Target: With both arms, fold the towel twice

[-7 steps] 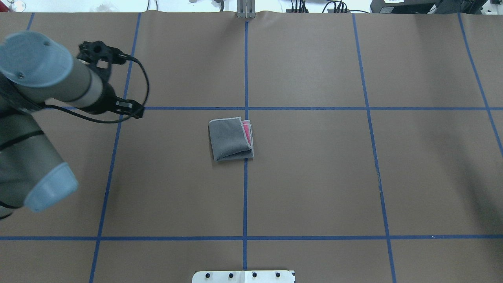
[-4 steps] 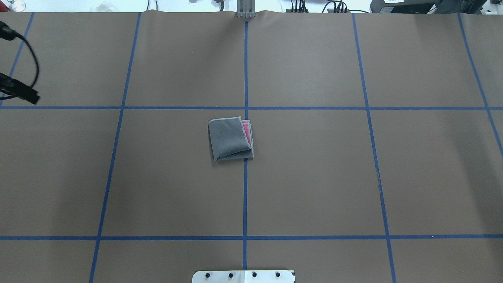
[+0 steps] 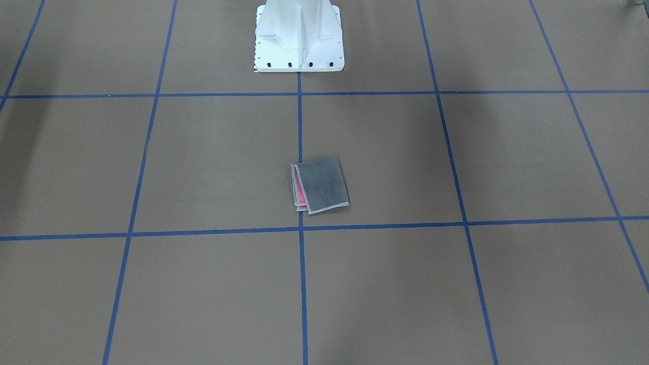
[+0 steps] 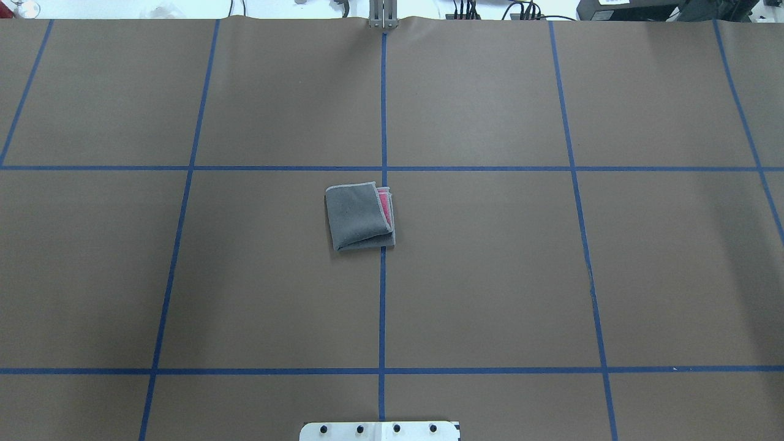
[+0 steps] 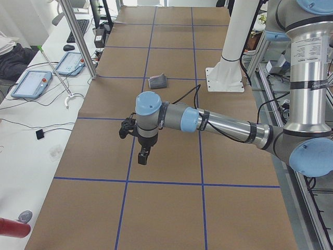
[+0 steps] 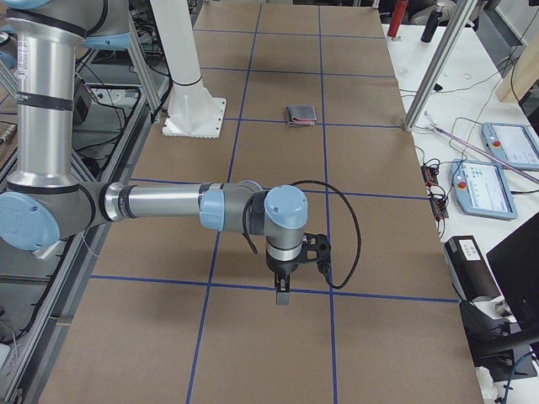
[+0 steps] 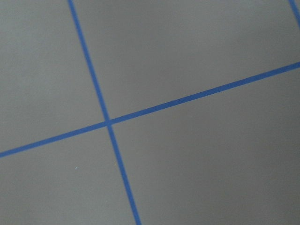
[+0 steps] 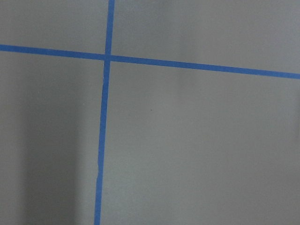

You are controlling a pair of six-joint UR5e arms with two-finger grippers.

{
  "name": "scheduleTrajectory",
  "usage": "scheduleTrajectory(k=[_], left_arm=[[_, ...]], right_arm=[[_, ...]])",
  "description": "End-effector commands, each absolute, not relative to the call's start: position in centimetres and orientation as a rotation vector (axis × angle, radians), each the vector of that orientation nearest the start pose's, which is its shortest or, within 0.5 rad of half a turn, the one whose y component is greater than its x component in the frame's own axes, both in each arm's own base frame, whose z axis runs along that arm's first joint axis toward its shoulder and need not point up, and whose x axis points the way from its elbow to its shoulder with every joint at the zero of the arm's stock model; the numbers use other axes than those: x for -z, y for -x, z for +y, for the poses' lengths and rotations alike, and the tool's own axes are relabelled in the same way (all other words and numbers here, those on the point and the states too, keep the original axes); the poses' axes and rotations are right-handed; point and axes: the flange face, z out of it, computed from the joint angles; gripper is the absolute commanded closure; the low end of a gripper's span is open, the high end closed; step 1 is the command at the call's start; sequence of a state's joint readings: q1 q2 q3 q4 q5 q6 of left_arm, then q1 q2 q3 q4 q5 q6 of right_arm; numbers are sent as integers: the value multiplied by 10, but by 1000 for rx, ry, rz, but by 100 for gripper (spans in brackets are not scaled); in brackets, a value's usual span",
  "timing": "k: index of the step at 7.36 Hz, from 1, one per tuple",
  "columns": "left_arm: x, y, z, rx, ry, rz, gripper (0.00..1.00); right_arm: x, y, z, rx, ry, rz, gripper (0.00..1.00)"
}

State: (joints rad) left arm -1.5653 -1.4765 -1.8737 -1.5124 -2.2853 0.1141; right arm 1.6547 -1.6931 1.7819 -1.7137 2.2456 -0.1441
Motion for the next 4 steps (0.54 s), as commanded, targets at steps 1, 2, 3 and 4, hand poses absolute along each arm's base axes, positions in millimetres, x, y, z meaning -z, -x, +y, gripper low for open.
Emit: scheduleTrajectory(k=[1,2,3,4], left_arm=[[-614,120,-434,-193,-195,700,0],[-634,131,-412,-172,-174,705,0],[-641,132,-394,-145,-155,711,0],[-639,131,-395,-141,-154,714,0]], right_arm=[[-632,-105,-427,38,-25,-693,0],[-637,-105,-427,35,-15,-694,0],[-640,-105,-426,34,-10,-695,0],[-640,-105,-427,34,-11,-696,0]])
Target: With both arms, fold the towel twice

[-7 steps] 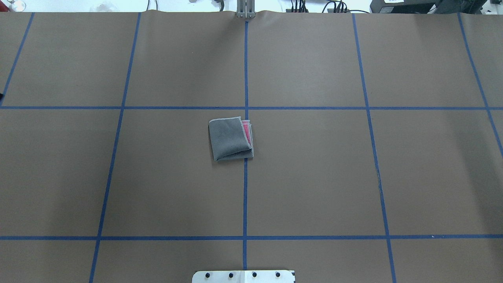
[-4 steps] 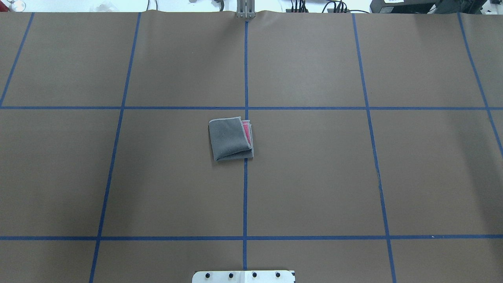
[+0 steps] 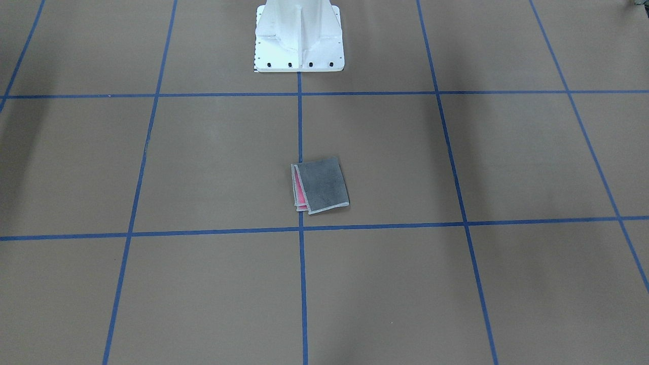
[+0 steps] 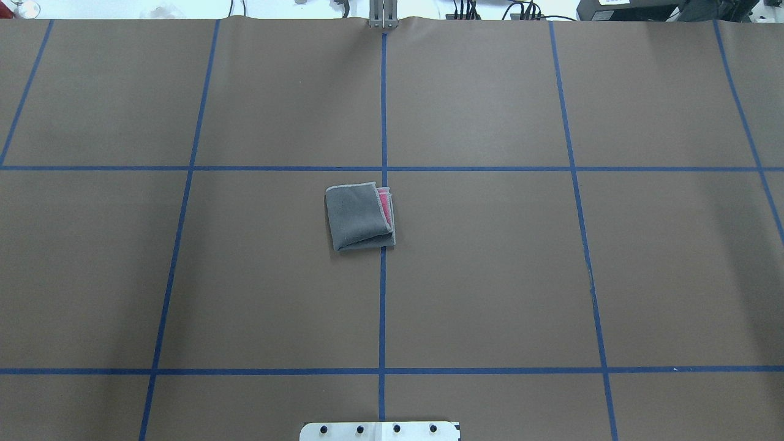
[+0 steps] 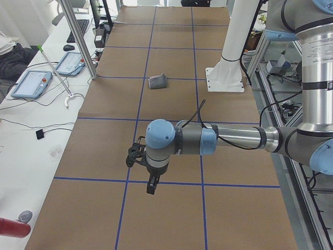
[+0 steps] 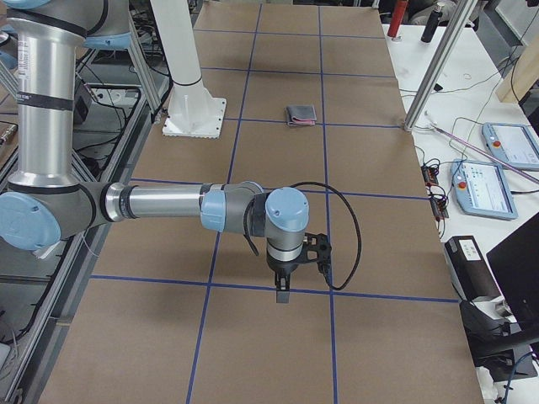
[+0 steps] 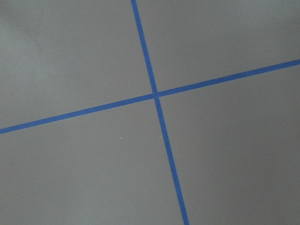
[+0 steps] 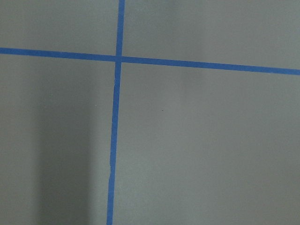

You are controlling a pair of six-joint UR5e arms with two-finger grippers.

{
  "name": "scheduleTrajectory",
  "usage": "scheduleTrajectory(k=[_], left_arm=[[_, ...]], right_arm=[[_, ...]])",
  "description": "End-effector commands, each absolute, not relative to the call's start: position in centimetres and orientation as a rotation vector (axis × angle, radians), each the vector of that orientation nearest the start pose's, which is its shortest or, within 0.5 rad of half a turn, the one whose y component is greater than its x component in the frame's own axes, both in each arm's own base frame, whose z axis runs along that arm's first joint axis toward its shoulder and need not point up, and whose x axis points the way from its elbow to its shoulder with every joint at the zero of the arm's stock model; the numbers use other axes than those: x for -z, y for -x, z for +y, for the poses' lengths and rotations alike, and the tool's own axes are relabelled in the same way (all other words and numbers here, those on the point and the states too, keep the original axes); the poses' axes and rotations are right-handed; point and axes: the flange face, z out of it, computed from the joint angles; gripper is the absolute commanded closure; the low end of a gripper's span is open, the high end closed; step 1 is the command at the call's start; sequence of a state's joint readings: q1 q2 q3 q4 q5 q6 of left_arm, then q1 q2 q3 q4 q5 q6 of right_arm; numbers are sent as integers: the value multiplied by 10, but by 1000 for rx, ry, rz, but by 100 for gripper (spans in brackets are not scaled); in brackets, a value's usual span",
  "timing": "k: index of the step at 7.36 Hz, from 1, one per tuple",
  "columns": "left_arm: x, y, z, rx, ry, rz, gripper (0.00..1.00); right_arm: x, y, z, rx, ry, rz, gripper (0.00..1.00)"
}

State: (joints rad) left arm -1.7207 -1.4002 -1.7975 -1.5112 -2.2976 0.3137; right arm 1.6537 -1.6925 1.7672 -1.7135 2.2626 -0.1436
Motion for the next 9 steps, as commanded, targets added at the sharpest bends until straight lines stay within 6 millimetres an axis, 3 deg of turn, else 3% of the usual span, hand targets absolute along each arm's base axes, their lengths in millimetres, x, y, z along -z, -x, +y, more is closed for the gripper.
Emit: scheduleTrajectory(k=[1,9], left_arm=[[-639,130,-395,-71,-135,741,0],[-633,112,-409,-129,-181,733,0]], right_arm=[[-641,-105,-426,33,-9,-698,0],[-644,-104,-423,34,-5,-708,0]])
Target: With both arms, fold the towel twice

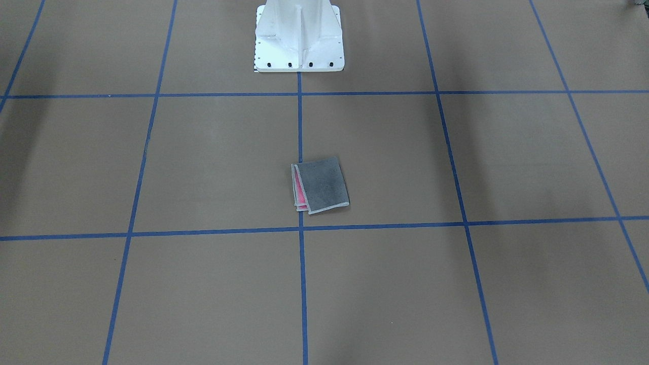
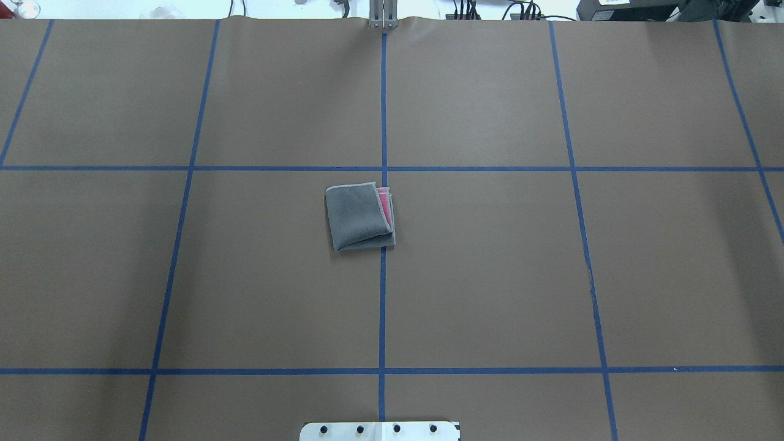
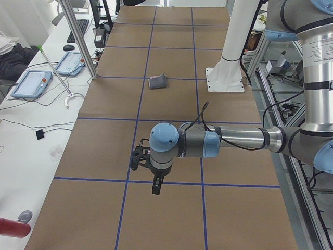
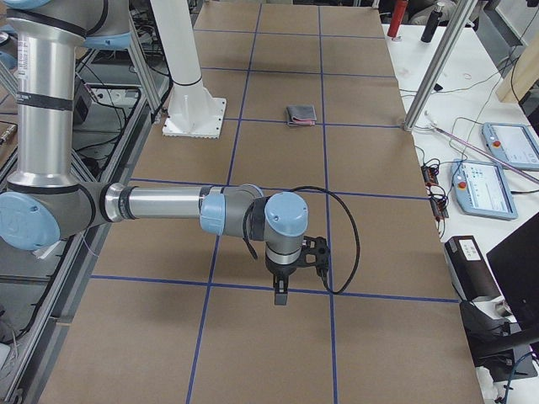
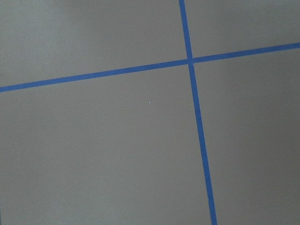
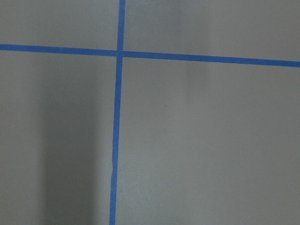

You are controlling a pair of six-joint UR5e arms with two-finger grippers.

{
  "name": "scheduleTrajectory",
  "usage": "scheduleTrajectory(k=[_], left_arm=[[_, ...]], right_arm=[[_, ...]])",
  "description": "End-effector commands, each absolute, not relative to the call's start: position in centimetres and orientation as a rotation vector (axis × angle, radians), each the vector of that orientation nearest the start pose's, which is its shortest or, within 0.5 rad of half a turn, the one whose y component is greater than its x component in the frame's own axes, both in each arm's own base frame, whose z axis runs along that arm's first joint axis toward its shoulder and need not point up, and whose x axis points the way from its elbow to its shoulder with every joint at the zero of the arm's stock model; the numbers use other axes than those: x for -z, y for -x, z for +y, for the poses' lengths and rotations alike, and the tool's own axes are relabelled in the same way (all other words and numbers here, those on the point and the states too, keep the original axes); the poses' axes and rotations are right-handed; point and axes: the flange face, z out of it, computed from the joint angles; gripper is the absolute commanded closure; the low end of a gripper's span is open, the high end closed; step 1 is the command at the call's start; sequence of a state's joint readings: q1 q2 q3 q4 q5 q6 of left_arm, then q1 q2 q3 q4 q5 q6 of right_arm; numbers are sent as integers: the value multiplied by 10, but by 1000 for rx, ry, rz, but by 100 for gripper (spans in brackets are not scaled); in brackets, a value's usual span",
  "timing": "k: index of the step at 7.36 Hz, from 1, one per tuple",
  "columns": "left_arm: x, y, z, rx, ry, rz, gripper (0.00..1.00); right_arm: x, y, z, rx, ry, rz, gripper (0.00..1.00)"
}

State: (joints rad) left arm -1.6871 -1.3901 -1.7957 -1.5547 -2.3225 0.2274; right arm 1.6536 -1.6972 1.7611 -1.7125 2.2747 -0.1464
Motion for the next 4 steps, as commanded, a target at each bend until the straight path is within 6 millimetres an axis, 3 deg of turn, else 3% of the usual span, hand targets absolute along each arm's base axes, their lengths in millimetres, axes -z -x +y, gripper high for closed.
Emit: scheduleTrajectory(k=[1,4], left_arm=[[-633,112,-409,-127,-185,734,0],[-642,112,-409,-121,-172,737,0]], right_arm=[[-644,-104,-423,33,-4,-710,0],[-644,-104,-423,33,-4,-710,0]])
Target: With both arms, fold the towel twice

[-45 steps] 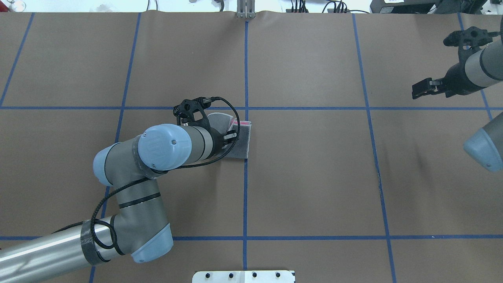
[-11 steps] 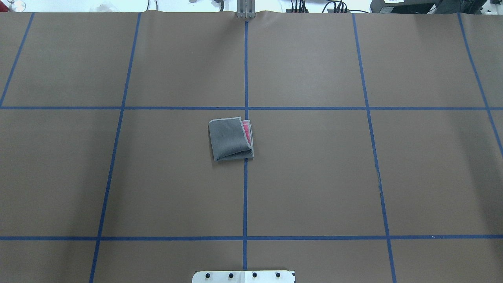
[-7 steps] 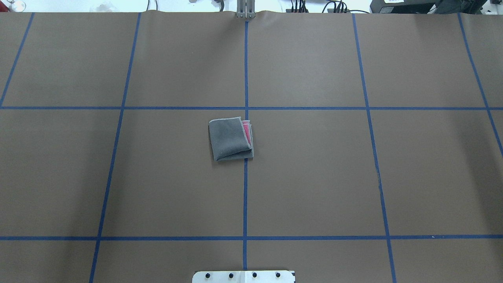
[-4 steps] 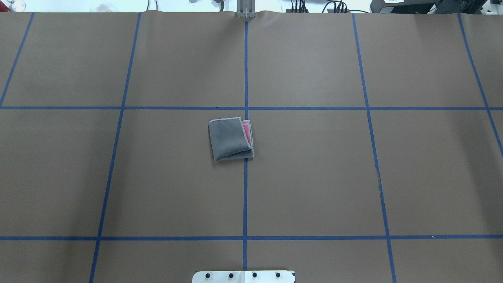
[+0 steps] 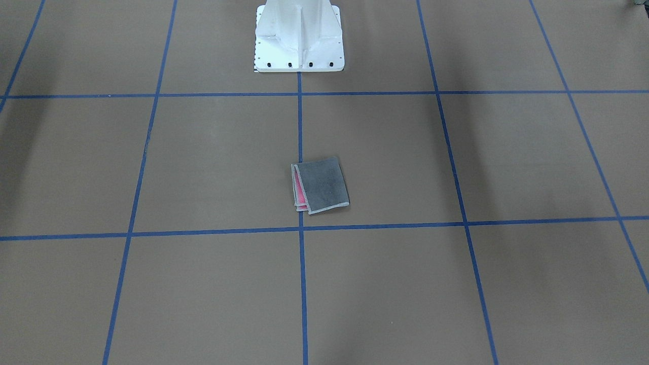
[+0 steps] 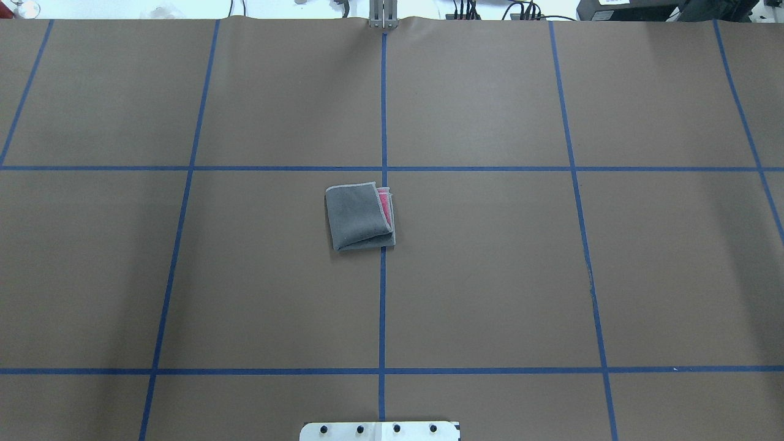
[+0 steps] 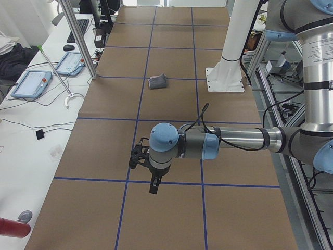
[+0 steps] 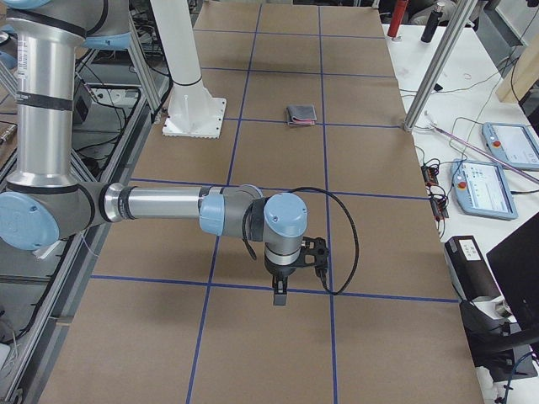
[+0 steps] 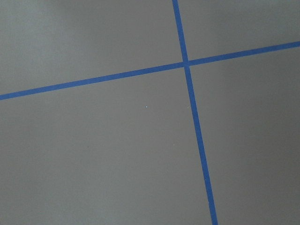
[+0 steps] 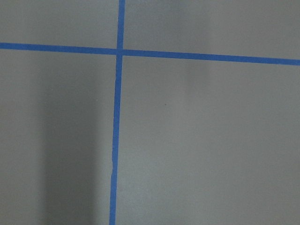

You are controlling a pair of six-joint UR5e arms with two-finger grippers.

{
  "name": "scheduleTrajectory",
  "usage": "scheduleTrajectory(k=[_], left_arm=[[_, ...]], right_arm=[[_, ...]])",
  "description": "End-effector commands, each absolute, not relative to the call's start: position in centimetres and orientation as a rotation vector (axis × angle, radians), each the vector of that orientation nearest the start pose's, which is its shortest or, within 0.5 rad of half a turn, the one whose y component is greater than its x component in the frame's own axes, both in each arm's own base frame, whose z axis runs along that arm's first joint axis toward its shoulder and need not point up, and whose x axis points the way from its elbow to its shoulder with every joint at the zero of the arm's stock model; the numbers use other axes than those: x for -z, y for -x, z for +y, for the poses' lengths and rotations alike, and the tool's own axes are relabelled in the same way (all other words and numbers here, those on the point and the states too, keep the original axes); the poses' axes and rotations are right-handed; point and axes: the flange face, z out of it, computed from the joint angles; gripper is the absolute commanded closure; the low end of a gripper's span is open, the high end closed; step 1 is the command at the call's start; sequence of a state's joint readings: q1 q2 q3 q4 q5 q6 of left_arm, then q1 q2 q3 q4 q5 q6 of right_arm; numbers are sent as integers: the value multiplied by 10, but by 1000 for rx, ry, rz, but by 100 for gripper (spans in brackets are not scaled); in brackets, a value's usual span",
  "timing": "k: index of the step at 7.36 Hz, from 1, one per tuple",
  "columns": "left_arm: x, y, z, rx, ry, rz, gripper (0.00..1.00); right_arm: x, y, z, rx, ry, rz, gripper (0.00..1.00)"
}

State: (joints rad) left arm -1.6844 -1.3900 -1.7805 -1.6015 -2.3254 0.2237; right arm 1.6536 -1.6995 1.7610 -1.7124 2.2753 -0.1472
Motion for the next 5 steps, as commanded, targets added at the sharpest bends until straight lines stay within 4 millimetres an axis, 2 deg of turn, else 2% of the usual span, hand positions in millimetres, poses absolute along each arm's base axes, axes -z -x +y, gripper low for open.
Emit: scheduleTrajectory(k=[1,5], left_arm=[[-649,113,-408,-113,-156,738,0],[-656,112,-401,-118,-147,741,0]], right_arm=[[-643,-104,-423,34,-5,-709,0],[-644,-104,-423,34,-5,-708,0]])
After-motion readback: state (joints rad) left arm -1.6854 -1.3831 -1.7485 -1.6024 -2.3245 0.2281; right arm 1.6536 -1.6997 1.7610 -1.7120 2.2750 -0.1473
